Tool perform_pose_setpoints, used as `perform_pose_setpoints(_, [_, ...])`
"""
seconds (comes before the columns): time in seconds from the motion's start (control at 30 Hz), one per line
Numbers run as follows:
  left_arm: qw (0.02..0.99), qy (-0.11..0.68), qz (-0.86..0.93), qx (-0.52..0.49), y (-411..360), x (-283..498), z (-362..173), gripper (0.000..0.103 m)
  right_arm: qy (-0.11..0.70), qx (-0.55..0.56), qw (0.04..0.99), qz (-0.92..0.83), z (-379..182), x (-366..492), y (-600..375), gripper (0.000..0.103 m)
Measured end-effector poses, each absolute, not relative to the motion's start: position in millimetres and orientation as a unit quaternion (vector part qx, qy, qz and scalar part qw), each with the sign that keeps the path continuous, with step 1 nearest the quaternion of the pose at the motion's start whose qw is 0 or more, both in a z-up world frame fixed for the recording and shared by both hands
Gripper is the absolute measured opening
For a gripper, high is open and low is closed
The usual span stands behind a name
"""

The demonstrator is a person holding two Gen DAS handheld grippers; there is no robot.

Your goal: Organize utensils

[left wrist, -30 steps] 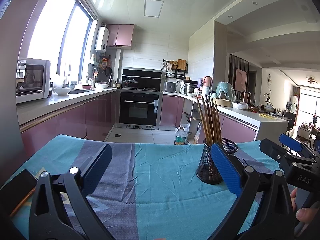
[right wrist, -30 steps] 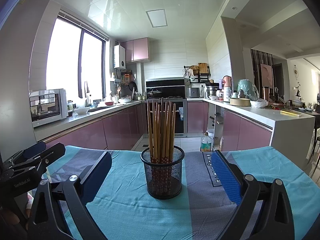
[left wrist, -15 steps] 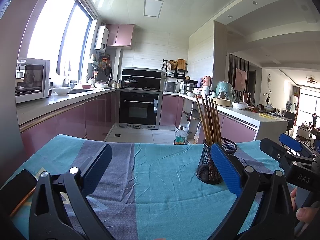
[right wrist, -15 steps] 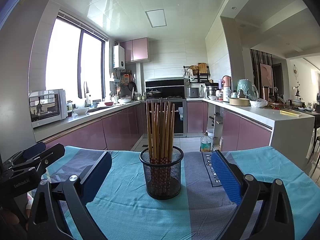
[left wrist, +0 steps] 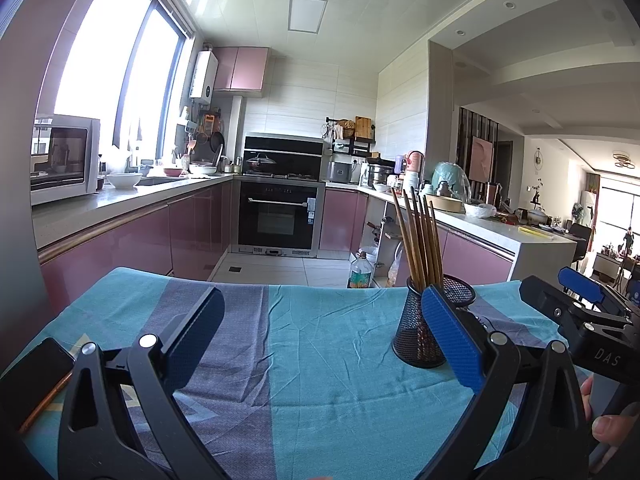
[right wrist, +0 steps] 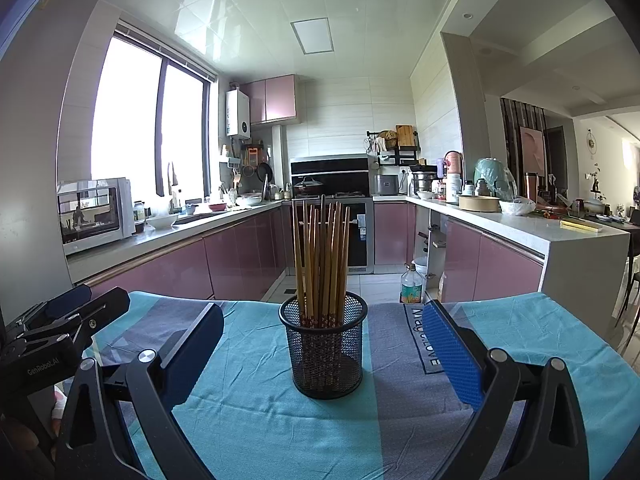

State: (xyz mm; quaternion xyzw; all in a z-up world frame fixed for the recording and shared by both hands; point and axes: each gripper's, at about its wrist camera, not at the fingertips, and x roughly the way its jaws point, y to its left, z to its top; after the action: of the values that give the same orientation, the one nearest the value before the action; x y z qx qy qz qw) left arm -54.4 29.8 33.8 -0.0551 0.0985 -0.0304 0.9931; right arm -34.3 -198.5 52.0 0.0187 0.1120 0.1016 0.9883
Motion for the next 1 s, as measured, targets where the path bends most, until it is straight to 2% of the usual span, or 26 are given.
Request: perform_pose_setpoints(1.0, [0.993,0.102,-0.031,-0.056,31.6,-53.7,29.5,0.097,0.114,0.02,0.988,0.101,53.0,-33.5,-196.6,0.096])
